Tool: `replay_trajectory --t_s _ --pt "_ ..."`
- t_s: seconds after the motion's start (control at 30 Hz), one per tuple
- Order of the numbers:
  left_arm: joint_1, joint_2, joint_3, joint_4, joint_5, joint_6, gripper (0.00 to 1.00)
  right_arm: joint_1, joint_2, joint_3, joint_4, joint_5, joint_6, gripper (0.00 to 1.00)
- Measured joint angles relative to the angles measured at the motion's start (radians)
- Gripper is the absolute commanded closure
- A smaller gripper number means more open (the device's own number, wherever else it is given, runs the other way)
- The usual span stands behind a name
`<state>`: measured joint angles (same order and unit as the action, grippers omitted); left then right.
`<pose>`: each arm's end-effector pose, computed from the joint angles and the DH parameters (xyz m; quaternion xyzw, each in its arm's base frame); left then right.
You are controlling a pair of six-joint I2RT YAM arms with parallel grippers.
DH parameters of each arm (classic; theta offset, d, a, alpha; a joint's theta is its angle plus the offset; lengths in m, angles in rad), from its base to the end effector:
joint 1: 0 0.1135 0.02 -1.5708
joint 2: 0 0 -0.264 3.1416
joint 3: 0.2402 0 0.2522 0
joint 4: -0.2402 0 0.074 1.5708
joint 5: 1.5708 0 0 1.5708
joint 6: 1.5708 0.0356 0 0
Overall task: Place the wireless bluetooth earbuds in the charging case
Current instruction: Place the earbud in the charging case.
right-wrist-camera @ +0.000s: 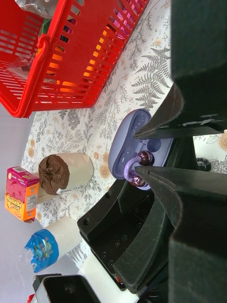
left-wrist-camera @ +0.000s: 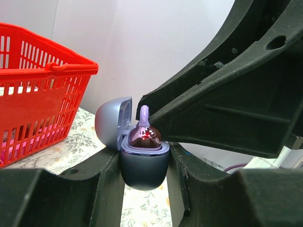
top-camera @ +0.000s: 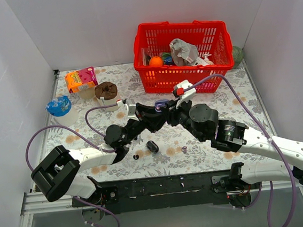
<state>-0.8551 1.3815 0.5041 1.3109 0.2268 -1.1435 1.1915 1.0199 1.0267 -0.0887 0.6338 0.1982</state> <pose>0.1722 -0.2103 0.2684 0.0175 0.5432 -0.7371 0.4016 0.1043 0.2046 0.3917 -0.1473 0.7150 0.2362 0.6413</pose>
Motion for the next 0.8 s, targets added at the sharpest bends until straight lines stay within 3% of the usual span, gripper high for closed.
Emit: replay_trajectory --t_s 0.67,0.8 --pt "0.000 -0.004 -0.004 0.003 0.001 -0.003 1.00 0.000 -0.085 0.064 -0.043 0.017 -0.015 0.57" --pt "0.000 -0.079 -0.055 -0.008 -0.002 -0.006 1.00 -0.003 -0.124 0.073 -0.114 0.083 -0.003 0.59"
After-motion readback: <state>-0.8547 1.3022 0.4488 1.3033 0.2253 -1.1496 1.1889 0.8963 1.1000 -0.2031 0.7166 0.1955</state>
